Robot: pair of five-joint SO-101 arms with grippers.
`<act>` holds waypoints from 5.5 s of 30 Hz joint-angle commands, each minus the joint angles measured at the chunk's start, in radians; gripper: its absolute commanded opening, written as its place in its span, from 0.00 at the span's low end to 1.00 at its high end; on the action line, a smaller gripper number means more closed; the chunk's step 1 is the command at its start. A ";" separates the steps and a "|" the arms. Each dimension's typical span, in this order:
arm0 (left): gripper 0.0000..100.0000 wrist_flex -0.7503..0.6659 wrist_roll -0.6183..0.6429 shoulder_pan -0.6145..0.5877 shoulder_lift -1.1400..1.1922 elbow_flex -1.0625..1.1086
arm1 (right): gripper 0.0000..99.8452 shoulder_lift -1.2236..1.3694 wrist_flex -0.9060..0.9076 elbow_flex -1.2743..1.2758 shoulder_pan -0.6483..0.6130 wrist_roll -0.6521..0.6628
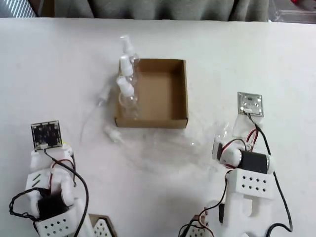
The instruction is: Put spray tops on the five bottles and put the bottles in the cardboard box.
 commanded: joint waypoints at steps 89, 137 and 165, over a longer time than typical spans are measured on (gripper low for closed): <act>0.03 -0.012 -0.144 0.130 -0.015 0.069 | 0.27 0.972 0.016 -0.605 -0.015 -0.445; 0.03 -0.011 -0.144 0.130 -0.015 0.069 | 0.02 1.096 0.088 -0.845 0.381 0.666; 0.03 -0.009 -0.144 0.130 -0.015 0.069 | 0.28 1.038 0.094 -0.793 0.463 0.667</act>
